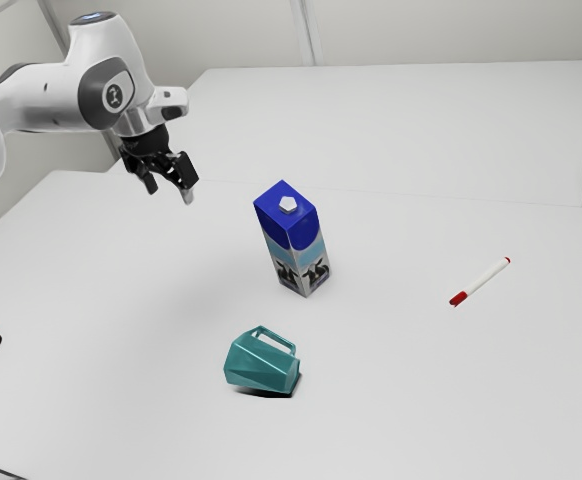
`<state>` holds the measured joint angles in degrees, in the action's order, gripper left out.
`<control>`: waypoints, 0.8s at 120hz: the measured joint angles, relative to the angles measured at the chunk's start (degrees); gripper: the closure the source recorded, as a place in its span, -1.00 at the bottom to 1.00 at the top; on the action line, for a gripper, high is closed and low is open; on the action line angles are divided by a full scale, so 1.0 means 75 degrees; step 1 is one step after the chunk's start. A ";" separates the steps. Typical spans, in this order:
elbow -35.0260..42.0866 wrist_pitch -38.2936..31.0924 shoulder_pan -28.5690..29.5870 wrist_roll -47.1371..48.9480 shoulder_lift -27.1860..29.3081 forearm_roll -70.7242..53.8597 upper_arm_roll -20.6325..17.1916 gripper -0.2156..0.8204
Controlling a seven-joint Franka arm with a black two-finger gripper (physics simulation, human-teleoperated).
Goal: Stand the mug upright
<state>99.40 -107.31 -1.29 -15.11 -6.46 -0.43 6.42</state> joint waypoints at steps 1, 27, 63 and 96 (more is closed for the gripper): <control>0.0002 0.0000 -0.0001 0.0003 0.0005 0.0001 0.0000 -0.58; 0.1434 -0.0021 -0.0398 0.0081 0.0921 0.0797 0.0429 -0.58; 0.3132 0.0155 -0.0321 0.0038 0.1042 0.3088 0.0745 -0.58; 0.3480 -0.0072 -0.0599 -0.0210 0.0609 0.4104 0.0986 -0.58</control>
<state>125.49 -107.86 -5.78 -16.68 -1.89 30.35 13.81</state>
